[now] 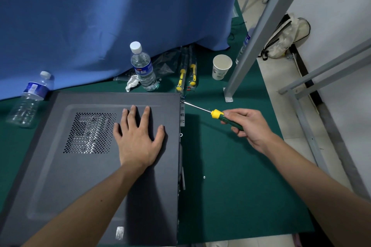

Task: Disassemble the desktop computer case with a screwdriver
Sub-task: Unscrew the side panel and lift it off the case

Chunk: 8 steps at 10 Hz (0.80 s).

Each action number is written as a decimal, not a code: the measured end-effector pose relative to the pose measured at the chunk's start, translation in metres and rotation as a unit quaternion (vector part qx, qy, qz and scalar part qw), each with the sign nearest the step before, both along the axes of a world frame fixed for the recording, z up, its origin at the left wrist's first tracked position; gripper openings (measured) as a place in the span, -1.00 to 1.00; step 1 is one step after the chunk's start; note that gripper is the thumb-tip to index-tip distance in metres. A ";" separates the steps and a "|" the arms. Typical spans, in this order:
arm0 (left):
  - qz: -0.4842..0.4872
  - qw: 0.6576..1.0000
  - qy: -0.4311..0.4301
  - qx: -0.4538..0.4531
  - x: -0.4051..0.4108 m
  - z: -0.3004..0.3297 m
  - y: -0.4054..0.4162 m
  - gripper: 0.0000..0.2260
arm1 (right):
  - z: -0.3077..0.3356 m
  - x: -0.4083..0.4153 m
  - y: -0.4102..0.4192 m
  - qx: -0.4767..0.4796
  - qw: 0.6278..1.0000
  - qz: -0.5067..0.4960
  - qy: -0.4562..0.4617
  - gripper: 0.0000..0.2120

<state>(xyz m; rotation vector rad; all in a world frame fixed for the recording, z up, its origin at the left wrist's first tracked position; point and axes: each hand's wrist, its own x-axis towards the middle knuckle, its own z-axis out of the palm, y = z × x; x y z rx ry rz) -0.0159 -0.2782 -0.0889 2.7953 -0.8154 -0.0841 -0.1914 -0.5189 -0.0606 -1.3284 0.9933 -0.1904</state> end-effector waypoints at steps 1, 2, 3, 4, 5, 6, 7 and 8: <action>0.001 1.000 0.000 -0.001 0.000 0.001 0.000 -0.37 | -0.001 0.000 -0.003 0.001 1.000 0.003 0.002 -0.89; 0.001 1.000 -0.003 0.002 0.000 0.000 0.000 -0.37 | -0.003 0.001 -0.006 0.005 1.000 0.013 0.002 -0.88; 0.002 1.000 -0.004 0.003 0.000 0.000 0.000 -0.37 | -0.004 0.000 -0.009 0.002 1.000 0.019 0.003 -0.86; 0.002 1.000 -0.004 0.001 0.000 0.001 0.000 -0.37 | -0.004 -0.002 -0.014 0.004 1.000 0.017 0.008 -0.87; 0.001 1.000 -0.004 0.000 -0.001 0.001 0.000 -0.37 | -0.005 -0.001 -0.015 0.006 1.000 0.024 0.009 -0.88; 0.002 1.000 -0.006 -0.001 -0.001 0.002 0.000 -0.37 | -0.005 0.002 -0.018 0.010 0.999 0.038 0.009 -0.87; 0.002 1.000 -0.005 0.001 -0.002 0.002 0.000 -0.37 | -0.003 0.004 -0.025 0.013 0.998 0.054 0.001 -0.87; 0.002 1.000 -0.005 0.002 -0.001 0.003 0.000 -0.37 | 0.004 0.012 -0.044 0.037 0.997 0.066 0.008 -0.90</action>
